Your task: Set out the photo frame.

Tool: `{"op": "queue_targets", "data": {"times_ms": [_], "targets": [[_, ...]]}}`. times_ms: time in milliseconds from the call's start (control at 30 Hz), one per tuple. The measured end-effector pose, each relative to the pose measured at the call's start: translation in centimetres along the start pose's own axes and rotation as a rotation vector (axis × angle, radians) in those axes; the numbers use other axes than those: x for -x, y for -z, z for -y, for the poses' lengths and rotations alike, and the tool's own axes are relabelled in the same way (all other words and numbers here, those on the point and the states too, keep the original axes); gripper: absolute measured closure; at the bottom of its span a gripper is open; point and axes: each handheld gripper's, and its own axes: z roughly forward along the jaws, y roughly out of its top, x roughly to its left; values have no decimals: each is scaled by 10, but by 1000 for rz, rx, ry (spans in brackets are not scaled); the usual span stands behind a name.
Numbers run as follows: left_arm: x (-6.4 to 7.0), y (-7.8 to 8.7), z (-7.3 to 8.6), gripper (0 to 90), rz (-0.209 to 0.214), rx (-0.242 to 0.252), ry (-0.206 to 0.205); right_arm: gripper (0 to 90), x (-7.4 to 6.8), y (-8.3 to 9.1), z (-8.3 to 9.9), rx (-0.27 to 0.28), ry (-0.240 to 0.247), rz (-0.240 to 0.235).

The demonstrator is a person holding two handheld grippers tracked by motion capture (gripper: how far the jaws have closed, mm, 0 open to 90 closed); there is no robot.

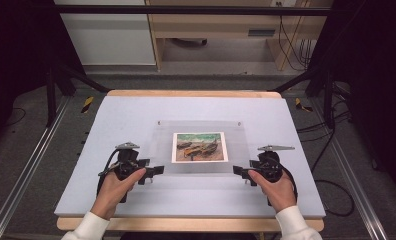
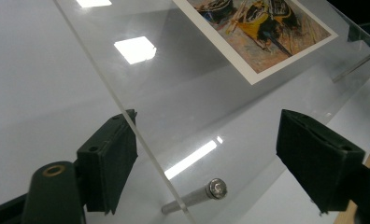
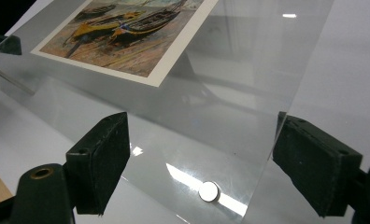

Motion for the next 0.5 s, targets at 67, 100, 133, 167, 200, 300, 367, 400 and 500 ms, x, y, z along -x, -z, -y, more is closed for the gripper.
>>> {"op": "queue_targets", "data": {"times_ms": [67,100,133,167,200,300,367,400,500], "targets": [[2,2,4,214,-8,15,-11,203,-2,2,3,13,9,3],[4,4,6,225,-10,26,-11,204,-3,3,5,21,13,6],[5,5,8,234,-13,34,-16,208,-4,4,6,27,21,13],[6,6,10,241,-14,39,-17,210,-6,5,8,31,29,16],[6,8,12,249,-20,38,-35,212,-6,6,9,33,38,20],[10,10,15,258,-32,51,-59,233,-9,10,13,46,66,28],[12,11,16,261,-40,51,-68,247,-11,13,16,53,77,32],[14,11,17,262,-48,51,-73,250,-11,13,17,55,83,33],[16,13,19,268,-62,65,-77,259,-13,16,21,68,97,38]]}}
